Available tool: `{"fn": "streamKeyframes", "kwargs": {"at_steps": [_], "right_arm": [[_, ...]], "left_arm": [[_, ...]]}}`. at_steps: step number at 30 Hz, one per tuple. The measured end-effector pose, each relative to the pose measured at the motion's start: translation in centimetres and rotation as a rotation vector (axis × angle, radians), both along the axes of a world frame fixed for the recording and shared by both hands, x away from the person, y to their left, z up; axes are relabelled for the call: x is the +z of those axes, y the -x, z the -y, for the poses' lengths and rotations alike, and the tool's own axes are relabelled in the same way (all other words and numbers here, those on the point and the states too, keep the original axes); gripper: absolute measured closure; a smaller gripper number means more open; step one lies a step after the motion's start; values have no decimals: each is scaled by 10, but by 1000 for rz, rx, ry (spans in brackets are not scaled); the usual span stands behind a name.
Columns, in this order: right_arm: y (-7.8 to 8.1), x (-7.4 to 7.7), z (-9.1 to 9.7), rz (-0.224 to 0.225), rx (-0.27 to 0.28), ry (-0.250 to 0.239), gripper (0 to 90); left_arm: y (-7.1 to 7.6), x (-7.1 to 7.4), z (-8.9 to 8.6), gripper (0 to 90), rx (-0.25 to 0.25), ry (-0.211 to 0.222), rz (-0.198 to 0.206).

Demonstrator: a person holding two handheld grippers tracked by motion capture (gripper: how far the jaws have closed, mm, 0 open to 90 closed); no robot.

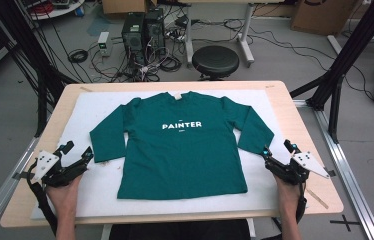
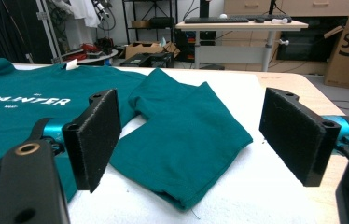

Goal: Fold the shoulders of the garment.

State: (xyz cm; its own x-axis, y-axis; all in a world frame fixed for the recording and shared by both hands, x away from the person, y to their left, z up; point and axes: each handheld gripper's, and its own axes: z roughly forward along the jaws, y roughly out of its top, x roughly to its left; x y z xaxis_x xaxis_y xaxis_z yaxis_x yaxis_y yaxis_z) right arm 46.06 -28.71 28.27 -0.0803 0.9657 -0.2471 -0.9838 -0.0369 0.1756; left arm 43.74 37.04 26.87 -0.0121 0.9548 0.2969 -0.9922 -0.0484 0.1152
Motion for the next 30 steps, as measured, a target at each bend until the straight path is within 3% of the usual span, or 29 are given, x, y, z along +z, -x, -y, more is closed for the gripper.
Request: {"fn": "streamKeyframes", "kwargs": {"at_steps": [7, 20, 30], "right_arm": [[0, 1, -1, -9, -18, 4, 210], [0, 2, 0, -21, -3, 0, 211], [-1, -1, 1, 9, 17, -8, 212]], "left_arm": [[0, 1, 2, 280, 23, 8, -12], [1, 4, 5, 281, 47, 30, -39], [1, 5, 6, 290, 52, 45, -53]]}}
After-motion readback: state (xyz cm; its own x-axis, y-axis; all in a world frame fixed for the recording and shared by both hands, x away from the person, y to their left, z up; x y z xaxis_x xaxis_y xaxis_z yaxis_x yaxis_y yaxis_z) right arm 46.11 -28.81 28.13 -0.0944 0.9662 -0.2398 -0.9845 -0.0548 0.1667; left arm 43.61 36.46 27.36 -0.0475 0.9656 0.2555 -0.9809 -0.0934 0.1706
